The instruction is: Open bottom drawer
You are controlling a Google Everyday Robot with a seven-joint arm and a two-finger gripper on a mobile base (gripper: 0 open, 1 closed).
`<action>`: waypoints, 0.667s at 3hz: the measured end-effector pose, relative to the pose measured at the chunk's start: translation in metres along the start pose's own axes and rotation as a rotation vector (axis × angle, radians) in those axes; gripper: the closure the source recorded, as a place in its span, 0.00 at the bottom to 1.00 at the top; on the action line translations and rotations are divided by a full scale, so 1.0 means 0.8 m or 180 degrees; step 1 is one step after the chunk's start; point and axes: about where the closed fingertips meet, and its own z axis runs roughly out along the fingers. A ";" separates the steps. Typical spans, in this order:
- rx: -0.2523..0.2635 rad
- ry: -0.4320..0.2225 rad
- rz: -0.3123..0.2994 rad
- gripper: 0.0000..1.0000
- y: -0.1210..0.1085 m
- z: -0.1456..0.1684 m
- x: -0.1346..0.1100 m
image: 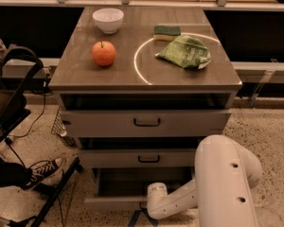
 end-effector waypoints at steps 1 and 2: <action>0.0000 0.0000 0.0000 0.62 0.000 0.000 0.000; 0.0000 0.0000 0.0000 0.38 0.000 0.000 0.000</action>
Offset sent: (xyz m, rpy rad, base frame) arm 0.0000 0.0000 0.0000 0.0000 0.0001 0.0000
